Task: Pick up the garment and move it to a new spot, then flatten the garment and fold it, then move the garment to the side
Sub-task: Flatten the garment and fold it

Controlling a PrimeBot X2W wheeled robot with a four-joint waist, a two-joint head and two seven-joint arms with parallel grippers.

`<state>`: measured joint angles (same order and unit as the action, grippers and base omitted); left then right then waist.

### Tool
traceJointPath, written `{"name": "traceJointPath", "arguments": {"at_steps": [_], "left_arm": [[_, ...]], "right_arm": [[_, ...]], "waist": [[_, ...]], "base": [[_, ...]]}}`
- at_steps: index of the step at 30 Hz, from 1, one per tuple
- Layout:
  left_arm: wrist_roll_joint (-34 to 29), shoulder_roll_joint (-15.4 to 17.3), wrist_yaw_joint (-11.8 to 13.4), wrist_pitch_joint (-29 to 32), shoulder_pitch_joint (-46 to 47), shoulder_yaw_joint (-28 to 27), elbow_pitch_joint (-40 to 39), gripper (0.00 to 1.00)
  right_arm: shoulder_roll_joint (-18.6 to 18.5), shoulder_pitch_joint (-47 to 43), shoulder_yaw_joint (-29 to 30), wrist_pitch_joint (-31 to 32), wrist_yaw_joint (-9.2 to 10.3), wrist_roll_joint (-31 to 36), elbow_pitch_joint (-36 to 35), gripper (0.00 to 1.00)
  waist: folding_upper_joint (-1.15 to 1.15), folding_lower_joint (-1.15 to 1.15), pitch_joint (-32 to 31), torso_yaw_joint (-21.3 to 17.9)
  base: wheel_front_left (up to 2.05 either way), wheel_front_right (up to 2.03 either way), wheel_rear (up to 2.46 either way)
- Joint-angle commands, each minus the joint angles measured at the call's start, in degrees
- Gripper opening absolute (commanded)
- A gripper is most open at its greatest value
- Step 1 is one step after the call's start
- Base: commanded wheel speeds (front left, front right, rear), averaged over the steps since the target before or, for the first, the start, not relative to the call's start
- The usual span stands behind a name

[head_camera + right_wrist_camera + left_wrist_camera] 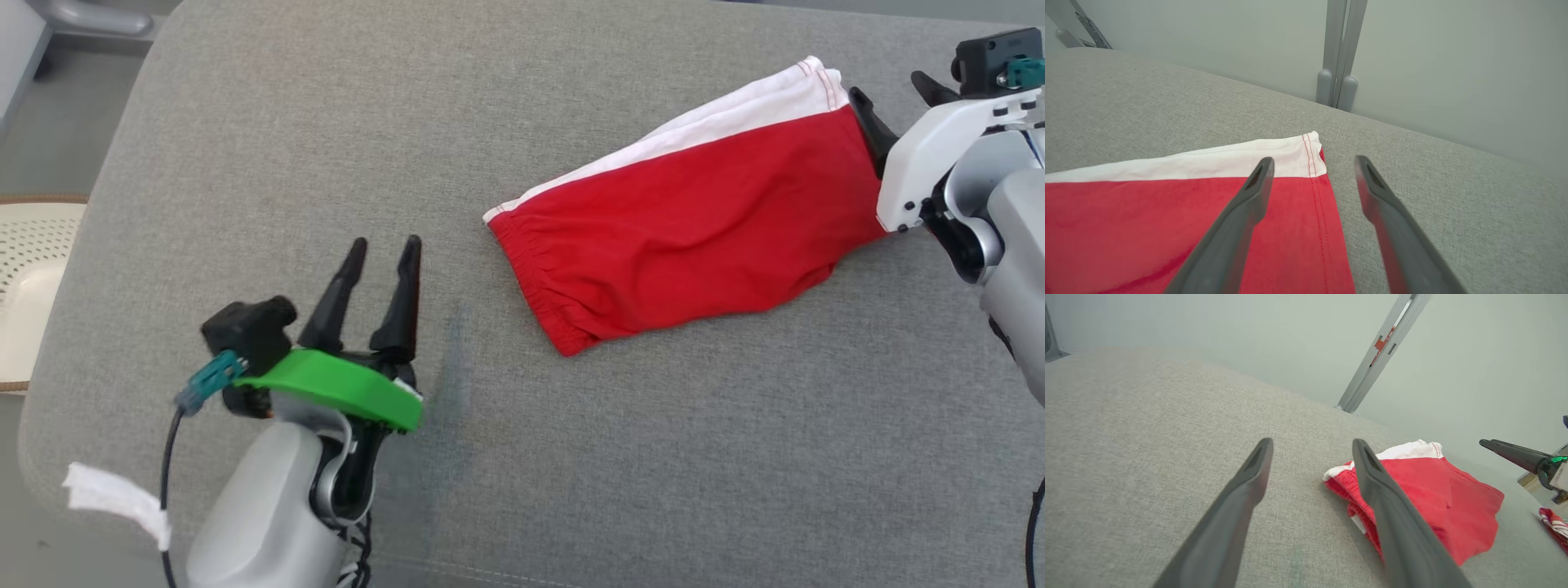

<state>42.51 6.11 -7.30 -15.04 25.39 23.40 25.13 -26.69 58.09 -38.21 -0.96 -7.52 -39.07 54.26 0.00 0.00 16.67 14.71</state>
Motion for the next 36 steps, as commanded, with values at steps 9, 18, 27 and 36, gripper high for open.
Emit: {"name": "traceJointPath", "arguments": {"at_steps": [9,18,27,36], "left_arm": [[-15.5,-2.2,-0.3,-0.1,-8.9,-11.5,-13.1,1.00],[-21.5,-3.1,-0.3,-0.1,-13.7,-15.8,-18.3,1.00],[-22.3,-3.2,-0.3,-0.1,-15.2,-16.1,-19.2,1.00],[-21.8,-3.2,-0.3,-0.1,-15.2,-15.0,-18.5,1.00]], "right_arm": [[-0.7,0.8,1.0,3.6,0.08,-3.0,3.0,1.00],[-0.5,2.7,1.5,8.0,0.08,-3.1,8.3,1.00],[1.9,3.7,1.6,14.4,0.04,-3.8,13.5,1.00],[1.7,4.9,3.1,15.9,0.06,-4.7,17.1,0.00]], "waist": [[0.00,0.00,2.2,2.0],[0.00,0.00,4.5,3.5],[0.00,0.00,5.2,4.7],[0.00,0.00,4.6,5.9]], "base": [[0.00,0.00,0.00],[0.00,0.00,0.00],[0.00,0.00,0.00],[0.00,0.00,0.00]]}}
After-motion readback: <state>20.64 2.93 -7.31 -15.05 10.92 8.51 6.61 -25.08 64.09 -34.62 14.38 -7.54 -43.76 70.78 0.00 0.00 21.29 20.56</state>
